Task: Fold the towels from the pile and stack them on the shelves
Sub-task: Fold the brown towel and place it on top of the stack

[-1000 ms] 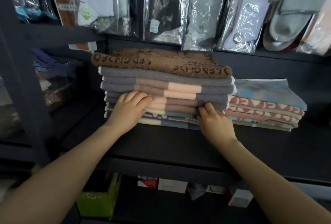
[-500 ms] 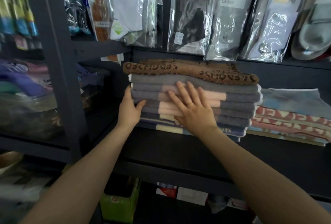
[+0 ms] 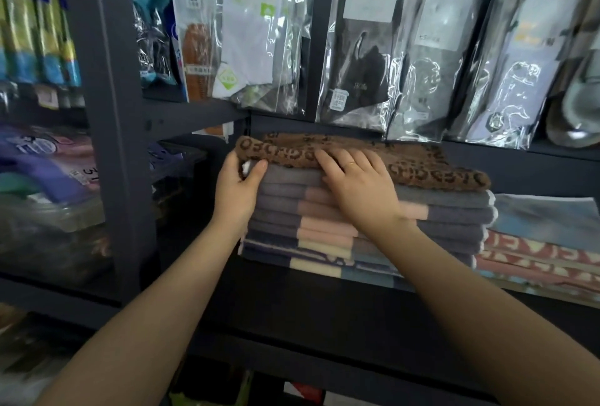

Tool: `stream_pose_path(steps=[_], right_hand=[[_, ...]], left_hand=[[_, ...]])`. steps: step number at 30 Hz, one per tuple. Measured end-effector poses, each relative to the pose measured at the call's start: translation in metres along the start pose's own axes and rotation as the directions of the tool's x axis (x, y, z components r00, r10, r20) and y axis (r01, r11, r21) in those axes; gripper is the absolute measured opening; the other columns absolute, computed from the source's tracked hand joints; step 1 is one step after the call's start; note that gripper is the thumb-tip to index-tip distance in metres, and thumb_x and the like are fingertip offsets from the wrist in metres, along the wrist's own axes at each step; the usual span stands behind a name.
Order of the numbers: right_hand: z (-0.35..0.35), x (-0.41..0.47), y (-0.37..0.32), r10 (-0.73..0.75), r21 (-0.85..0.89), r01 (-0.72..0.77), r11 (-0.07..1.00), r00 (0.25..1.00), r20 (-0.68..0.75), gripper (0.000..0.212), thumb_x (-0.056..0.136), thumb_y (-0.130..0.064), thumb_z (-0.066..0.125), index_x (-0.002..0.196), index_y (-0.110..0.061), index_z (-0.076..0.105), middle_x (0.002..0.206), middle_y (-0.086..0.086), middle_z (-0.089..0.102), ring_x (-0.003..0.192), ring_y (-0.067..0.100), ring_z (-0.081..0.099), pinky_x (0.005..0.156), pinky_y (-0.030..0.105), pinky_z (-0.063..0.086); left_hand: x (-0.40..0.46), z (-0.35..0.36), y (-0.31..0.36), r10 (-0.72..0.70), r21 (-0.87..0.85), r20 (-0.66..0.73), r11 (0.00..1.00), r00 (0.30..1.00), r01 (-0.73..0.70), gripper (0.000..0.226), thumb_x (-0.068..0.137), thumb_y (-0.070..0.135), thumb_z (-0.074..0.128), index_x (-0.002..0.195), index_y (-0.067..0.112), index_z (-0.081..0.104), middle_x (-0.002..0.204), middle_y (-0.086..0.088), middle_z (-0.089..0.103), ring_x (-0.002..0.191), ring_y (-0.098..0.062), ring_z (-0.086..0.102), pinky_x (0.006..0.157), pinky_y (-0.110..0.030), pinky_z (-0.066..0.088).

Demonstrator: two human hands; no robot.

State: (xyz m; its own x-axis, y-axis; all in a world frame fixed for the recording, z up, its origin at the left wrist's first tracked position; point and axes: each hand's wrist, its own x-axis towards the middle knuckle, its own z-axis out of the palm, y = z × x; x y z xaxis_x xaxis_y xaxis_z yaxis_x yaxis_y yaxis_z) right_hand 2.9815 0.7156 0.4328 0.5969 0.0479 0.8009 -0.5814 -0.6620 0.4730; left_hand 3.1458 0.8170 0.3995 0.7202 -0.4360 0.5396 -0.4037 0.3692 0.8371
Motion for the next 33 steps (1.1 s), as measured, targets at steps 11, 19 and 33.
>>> stream_pose_path(steps=[11,19,33], right_hand=[[-0.011,-0.005,0.027,-0.051,0.038,0.050,0.998,0.998,0.035,0.045,0.073,-0.007,0.033,0.101,-0.013,0.069,0.081,0.010,0.066,0.066,0.030,0.059,0.055,0.031,0.048],[-0.011,-0.019,0.032,0.040,-0.057,-0.039,0.998,0.999,0.004,0.035,0.077,-0.006,0.053,0.109,-0.014,0.064,0.082,0.005,0.066,0.070,0.028,0.060,0.059,0.031,0.044],[-0.037,-0.074,0.144,0.113,-0.005,-0.113,0.994,0.994,0.001,0.035,0.073,-0.010,0.041,0.090,-0.012,0.071,0.086,0.006,0.070,0.069,0.030,0.061,0.055,0.031,0.047]], left_hand=[[0.013,0.006,0.009,-0.141,-0.044,-0.138,0.990,0.980,0.136,0.018,0.088,0.022,0.061,0.070,0.021,0.056,0.073,0.003,0.055,0.075,-0.014,0.052,0.072,-0.031,0.044],[-0.005,0.011,0.022,0.084,0.220,-0.260,0.975,0.962,-0.025,0.015,0.088,0.007,0.051,0.104,0.006,0.052,0.102,-0.007,0.055,0.097,-0.020,0.051,0.100,-0.039,0.038],[-0.033,0.097,0.023,0.645,0.660,0.483,0.176,0.592,-0.730,0.042,0.078,0.008,0.063,0.119,0.010,0.053,0.106,-0.013,0.063,0.099,-0.028,0.054,0.095,-0.040,0.035]])
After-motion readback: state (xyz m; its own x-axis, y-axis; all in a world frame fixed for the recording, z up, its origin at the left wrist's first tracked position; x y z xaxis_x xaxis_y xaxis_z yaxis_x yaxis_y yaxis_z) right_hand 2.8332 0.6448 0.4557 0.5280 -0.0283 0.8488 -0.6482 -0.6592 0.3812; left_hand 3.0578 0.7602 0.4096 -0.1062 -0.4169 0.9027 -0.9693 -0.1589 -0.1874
